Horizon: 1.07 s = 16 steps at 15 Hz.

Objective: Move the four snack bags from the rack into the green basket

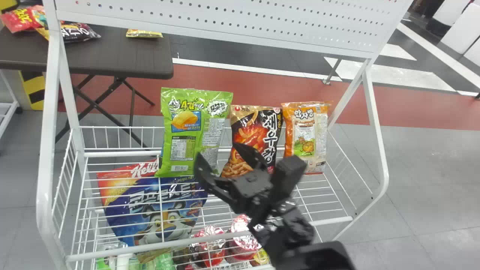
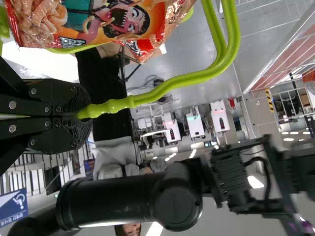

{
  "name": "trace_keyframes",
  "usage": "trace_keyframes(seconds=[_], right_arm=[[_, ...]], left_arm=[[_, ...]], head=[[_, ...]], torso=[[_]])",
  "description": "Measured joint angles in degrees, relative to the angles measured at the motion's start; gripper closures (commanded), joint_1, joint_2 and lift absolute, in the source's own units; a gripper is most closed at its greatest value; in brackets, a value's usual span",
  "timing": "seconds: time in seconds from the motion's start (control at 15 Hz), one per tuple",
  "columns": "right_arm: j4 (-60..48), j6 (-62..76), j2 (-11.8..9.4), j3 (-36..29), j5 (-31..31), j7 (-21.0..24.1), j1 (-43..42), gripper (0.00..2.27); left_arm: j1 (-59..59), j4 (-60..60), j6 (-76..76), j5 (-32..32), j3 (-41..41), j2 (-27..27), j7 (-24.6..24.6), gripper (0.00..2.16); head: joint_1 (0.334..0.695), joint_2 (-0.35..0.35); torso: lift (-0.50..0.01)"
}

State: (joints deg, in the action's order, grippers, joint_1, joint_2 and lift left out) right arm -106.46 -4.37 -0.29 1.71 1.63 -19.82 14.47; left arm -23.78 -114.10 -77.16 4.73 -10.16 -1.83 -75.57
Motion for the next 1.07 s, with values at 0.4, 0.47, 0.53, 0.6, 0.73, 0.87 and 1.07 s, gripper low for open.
trace_keyframes(seconds=[0.4,0.47,0.53,0.6,0.73,0.87,1.07], right_arm=[[14.65,2.26,0.02,7.86,-4.93,13.59,-11.91,0.21],[16.02,1.62,0.02,8.15,-5.13,13.82,-13.11,0.44],[17.15,0.35,0.02,8.26,-5.31,13.71,-14.26,0.95],[17.73,-0.86,-0.01,8.30,-5.40,13.05,-14.99,1.82],[17.82,-2.91,-0.12,8.85,-5.36,11.29,-15.16,2.04],[16.55,-3.38,-0.20,9.26,-5.28,9.85,-14.21,2.11],[14.90,-2.65,-0.30,9.03,-4.33,8.38,-12.83,2.13]], left_arm=[[-0.34,0.03,1.01,0.92,2.01,-0.37,-1.29,1.50],[-0.17,0.10,1.04,0.96,2.12,-0.44,-1.57,1.50],[0.09,0.20,1.01,0.98,2.23,-0.46,-1.80,1.50],[0.26,0.32,0.97,1.03,2.36,-0.46,-1.89,1.50],[0.42,0.62,0.94,1.19,2.80,-0.48,-2.08,1.50],[0.48,0.83,0.99,1.24,3.00,-0.48,-2.13,1.50],[0.49,0.88,0.94,1.24,3.04,-0.40,-1.96,1.50]], head=[[0.695,-0.218],[0.695,-0.211],[0.695,-0.204],[0.695,-0.200],[0.695,-0.187],[0.695,-0.168],[0.695,-0.163]], torso=[[0.000],[0.000],[0.000],[0.000],[0.000],[0.000],[0.000]])
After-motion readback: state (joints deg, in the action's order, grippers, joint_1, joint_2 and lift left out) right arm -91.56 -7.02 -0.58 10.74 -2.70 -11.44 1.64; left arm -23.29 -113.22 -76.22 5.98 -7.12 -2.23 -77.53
